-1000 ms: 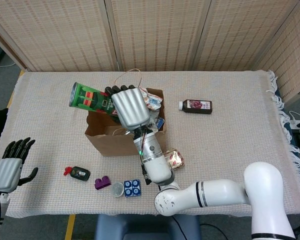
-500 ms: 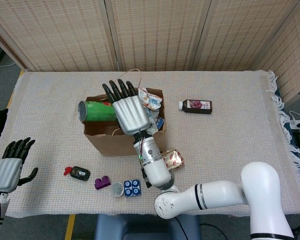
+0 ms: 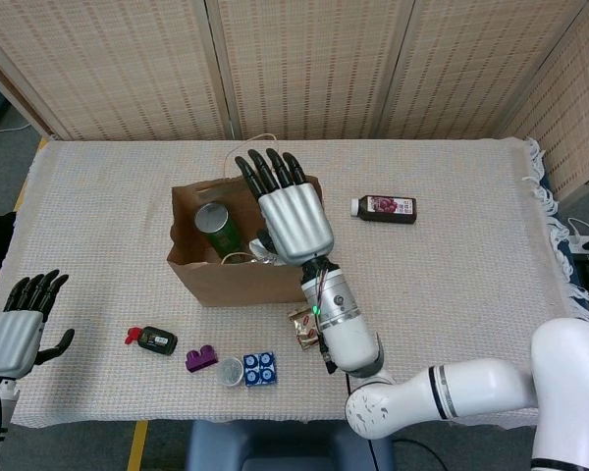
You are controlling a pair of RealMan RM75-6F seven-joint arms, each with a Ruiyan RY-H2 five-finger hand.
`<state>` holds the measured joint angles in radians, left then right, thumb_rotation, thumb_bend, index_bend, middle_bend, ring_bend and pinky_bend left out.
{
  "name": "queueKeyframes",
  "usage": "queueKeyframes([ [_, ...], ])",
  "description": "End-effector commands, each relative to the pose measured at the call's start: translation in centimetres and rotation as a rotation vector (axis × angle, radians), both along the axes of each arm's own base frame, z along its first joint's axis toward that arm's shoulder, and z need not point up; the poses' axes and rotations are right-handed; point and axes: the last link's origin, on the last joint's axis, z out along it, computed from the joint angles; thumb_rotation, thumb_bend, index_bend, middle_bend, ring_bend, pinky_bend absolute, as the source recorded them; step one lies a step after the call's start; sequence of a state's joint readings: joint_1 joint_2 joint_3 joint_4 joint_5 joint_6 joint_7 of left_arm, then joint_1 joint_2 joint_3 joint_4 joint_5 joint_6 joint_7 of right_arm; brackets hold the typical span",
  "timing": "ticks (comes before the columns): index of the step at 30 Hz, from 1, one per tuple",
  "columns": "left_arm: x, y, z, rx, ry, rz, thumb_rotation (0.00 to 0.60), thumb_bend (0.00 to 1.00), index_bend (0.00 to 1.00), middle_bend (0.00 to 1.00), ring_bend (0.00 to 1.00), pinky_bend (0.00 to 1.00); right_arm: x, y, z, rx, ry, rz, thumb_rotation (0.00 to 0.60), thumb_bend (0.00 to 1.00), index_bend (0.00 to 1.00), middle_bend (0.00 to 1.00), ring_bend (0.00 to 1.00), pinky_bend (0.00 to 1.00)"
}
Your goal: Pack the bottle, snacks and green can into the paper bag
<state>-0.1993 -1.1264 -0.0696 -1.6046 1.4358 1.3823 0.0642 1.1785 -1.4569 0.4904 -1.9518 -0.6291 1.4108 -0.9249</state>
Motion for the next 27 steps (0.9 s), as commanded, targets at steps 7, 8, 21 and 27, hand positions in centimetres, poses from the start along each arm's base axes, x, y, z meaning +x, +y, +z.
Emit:
queueKeyframes([
  [7, 0.1, 0.0, 0.0, 0.002, 0.005, 0.0, 0.6, 0.34, 0.05, 0.0, 0.0, 0.0, -10.9, 2.6, 4.7, 0.07, 0.007, -0.087, 0.6, 0.15, 0.0, 0.03, 0.0, 0.09],
  [8, 0.1, 0.0, -0.1, 0.003, 0.007, 0.0, 0.6, 0.34, 0.05, 0.0, 0.0, 0.0, -12.5, 3.2, 4.9, 0.096, 0.004, -0.101, 0.6, 0.15, 0.0, 0.03, 0.0, 0.09],
  [21, 0.2, 0.0, -0.2, 0.016, 0.028, 0.004, 0.6, 0.34, 0.05, 0.0, 0.0, 0.0, -23.2, 9.0, 0.0, 0.359, 0.278, -0.053, 0.6, 0.15, 0.0, 0.03, 0.0, 0.09],
  [27, 0.2, 0.0, -0.2, 0.015, 0.024, 0.005, 0.6, 0.34, 0.05, 0.0, 0.0, 0.0, -23.4, 9.8, -3.4, 0.43, 0.347, -0.017, 0.6, 0.15, 0.0, 0.03, 0.0, 0.09],
])
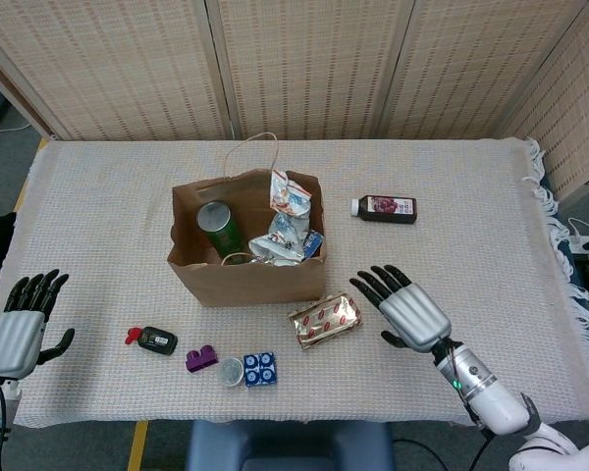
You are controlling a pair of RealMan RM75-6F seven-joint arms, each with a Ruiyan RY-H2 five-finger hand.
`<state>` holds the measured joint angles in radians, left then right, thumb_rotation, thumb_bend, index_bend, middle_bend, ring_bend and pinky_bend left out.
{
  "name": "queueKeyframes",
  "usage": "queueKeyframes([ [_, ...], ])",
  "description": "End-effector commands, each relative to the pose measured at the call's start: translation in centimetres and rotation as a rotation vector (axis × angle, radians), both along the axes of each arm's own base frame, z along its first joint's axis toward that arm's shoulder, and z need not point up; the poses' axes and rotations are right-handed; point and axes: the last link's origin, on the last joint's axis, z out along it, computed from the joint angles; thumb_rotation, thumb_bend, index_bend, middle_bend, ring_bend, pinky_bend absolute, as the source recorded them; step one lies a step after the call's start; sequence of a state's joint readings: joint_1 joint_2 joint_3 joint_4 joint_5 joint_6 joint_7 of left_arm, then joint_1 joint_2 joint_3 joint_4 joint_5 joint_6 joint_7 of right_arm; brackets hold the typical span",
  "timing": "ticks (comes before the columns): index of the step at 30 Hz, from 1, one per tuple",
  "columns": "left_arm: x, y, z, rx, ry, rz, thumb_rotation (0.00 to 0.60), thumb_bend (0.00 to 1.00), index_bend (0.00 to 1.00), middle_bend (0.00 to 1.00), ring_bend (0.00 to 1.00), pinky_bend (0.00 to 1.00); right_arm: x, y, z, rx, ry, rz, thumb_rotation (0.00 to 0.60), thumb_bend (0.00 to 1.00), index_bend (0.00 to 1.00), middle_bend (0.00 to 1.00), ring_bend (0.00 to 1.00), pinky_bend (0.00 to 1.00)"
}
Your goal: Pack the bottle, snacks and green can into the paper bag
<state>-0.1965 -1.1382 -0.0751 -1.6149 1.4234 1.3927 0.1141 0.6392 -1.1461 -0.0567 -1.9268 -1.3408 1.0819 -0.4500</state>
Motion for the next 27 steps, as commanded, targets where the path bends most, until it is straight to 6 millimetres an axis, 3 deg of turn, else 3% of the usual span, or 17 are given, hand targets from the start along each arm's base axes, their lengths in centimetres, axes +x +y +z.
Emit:
queueKeyframes([
  [1, 0.0, 0.0, 0.0, -0.002, -0.002, 0.0, 0.6, 0.34, 0.05, 0.0, 0.0, 0.0, -0.3, 0.6, -1.9, 0.05, 0.041, 0.016, 0.6, 0.15, 0.0, 0.03, 0.0, 0.09],
  [27, -0.1, 0.1, 0.1, -0.016, -0.017, -0.007, 0.6, 0.34, 0.05, 0.0, 0.0, 0.0, 3.3, -1.8, -10.0, 0.135, 0.162, -0.002, 0.6, 0.15, 0.0, 0.03, 0.0, 0.09],
])
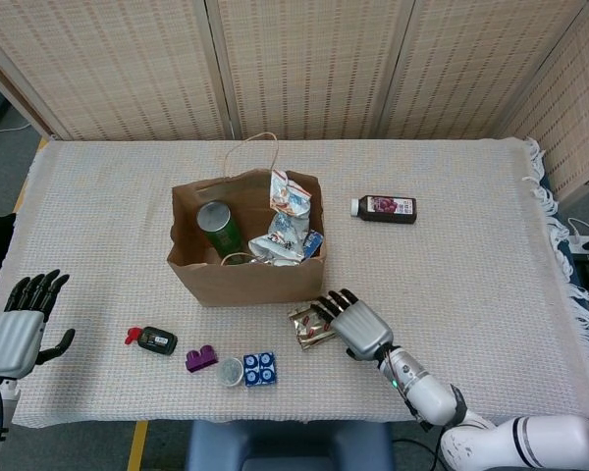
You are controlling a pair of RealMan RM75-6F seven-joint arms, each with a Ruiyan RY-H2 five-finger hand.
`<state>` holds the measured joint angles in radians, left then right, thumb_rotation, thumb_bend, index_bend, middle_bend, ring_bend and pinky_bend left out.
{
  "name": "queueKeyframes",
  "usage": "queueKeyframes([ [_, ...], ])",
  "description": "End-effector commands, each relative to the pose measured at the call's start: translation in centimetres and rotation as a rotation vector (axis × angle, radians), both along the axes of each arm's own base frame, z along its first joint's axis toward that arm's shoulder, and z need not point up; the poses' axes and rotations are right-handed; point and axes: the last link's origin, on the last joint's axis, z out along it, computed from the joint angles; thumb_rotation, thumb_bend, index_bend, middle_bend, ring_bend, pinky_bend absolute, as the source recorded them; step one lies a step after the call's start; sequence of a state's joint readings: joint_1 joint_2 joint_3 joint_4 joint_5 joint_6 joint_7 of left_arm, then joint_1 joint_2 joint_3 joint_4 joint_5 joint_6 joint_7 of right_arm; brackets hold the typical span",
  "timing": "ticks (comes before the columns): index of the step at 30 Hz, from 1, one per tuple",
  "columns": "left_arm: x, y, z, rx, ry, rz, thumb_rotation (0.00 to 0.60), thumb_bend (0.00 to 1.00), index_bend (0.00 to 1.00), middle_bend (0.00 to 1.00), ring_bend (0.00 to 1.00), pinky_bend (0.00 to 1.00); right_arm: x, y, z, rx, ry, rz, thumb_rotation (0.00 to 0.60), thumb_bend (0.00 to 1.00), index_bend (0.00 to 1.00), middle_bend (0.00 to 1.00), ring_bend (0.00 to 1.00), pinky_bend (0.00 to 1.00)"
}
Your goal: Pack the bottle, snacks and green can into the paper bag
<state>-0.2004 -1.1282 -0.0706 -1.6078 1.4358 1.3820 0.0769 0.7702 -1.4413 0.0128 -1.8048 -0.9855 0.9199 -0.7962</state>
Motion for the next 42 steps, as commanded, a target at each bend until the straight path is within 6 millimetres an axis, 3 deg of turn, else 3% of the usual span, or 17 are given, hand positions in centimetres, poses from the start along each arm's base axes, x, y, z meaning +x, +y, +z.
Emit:
queueKeyframes([
  [1, 0.0, 0.0, 0.0, 0.0, -0.001, 0.0, 0.6, 0.34, 0.05, 0.0, 0.0, 0.0, 0.7, -0.5, -1.1, 0.007, 0.008, -0.004, 0.6, 0.15, 0.0, 0.03, 0.0, 0.09],
  [8, 0.0, 0.0, 0.0, -0.003, -0.004, -0.002, 0.6, 0.34, 0.05, 0.0, 0.0, 0.0, 1.7, -1.0, -3.3, 0.03, 0.032, -0.023, 0.6, 0.15, 0.0, 0.03, 0.0, 0.11],
  [11, 0.0, 0.0, 0.0, -0.004, -0.005, -0.002, 0.6, 0.34, 0.05, 0.0, 0.0, 0.0, 2.1, -1.1, -4.0, 0.036, 0.039, -0.032, 0.6, 0.15, 0.0, 0.06, 0.03, 0.17],
  [14, 0.0, 0.0, 0.1, -0.004, -0.007, -0.001, 0.6, 0.34, 0.05, 0.0, 0.0, 0.0, 2.2, -1.1, -4.4, 0.042, 0.049, -0.036, 0.6, 0.22, 0.12, 0.2, 0.19, 0.35],
  [16, -0.1, 0.0, 0.1, -0.004, -0.008, -0.001, 0.6, 0.34, 0.05, 0.0, 0.0, 0.0, 2.2, -1.0, -4.3, 0.043, 0.057, -0.035, 0.6, 0.29, 0.29, 0.36, 0.37, 0.49],
  [19, -0.1, 0.0, 0.1, -0.006, -0.009, -0.002, 0.6, 0.34, 0.05, 0.0, 0.0, 0.0, 2.1, -0.8, -3.7, 0.048, 0.055, -0.037, 0.6, 0.34, 0.42, 0.48, 0.52, 0.59],
  [22, -0.1, 0.0, 0.1, -0.005, -0.009, -0.002, 0.6, 0.34, 0.05, 0.0, 0.0, 0.0, 2.1, -0.6, -2.6, 0.036, 0.027, -0.03, 0.6, 0.38, 0.48, 0.52, 0.56, 0.62],
  [25, -0.1, 0.0, 0.1, -0.005, -0.008, -0.002, 0.6, 0.34, 0.05, 0.0, 0.0, 0.0, 1.9, -0.2, -0.9, 0.016, -0.011, -0.023, 0.6, 0.39, 0.5, 0.54, 0.57, 0.62],
  [38, 0.0, 0.0, 0.0, 0.004, 0.007, 0.0, 0.6, 0.34, 0.05, 0.0, 0.0, 0.0, -0.8, -0.6, 13.3, -0.24, -0.35, -0.107, 0.6, 0.39, 0.5, 0.54, 0.58, 0.62],
  [42, 0.1, -0.1, -0.1, 0.007, 0.01, 0.0, 0.6, 0.34, 0.05, 0.0, 0.0, 0.0, -0.9, -1.2, 16.5, -0.313, -0.435, -0.112, 0.6, 0.39, 0.5, 0.54, 0.58, 0.62],
])
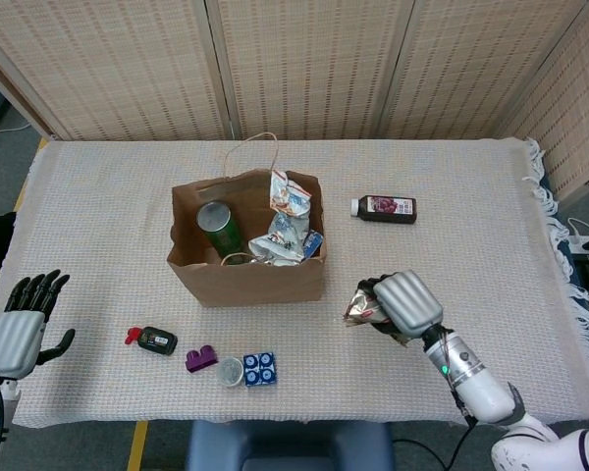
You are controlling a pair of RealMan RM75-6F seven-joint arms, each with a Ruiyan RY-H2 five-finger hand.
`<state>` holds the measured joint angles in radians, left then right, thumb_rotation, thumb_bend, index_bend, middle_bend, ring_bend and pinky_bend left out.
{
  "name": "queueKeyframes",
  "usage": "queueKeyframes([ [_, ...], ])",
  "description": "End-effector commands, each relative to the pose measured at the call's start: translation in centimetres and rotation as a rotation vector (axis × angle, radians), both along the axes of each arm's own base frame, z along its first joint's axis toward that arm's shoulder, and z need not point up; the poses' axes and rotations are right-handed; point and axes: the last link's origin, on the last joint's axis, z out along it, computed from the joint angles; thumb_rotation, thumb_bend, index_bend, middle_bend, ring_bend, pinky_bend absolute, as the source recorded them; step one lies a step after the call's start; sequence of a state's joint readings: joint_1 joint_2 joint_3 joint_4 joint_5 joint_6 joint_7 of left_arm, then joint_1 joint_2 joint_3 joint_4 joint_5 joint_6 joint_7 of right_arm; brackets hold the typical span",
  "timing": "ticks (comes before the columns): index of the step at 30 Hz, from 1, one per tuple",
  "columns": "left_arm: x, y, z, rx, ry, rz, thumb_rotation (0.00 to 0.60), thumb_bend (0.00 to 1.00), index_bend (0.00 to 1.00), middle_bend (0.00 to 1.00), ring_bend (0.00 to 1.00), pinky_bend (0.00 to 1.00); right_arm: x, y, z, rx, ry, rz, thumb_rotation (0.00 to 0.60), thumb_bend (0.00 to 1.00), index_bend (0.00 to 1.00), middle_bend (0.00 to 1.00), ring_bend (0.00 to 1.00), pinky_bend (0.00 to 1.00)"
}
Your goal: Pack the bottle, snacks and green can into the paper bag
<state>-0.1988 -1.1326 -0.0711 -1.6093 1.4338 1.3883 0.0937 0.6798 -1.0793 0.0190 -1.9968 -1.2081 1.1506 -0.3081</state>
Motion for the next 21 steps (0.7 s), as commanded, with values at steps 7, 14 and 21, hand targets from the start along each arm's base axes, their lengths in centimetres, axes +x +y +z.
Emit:
queueKeyframes([
  [7, 0.0, 0.0, 0.0, 0.003, 0.002, 0.003, 0.6, 0.34, 0.05, 0.0, 0.0, 0.0, 2.8, -2.4, 9.1, -0.263, -0.214, 0.033, 0.6, 0.39, 0.5, 0.54, 0.58, 0.62],
  [14, 0.0, 0.0, 0.0, 0.001, -0.003, 0.003, 0.6, 0.34, 0.05, 0.0, 0.0, 0.0, 9.5, -5.4, 9.6, -0.335, -0.283, 0.102, 0.6, 0.39, 0.5, 0.54, 0.57, 0.62],
  [21, 0.0, 0.1, 0.0, -0.004, -0.011, 0.003, 0.6, 0.34, 0.05, 0.0, 0.0, 0.0, 16.2, -7.3, 6.7, -0.355, -0.273, 0.151, 0.6, 0.39, 0.49, 0.54, 0.57, 0.62],
])
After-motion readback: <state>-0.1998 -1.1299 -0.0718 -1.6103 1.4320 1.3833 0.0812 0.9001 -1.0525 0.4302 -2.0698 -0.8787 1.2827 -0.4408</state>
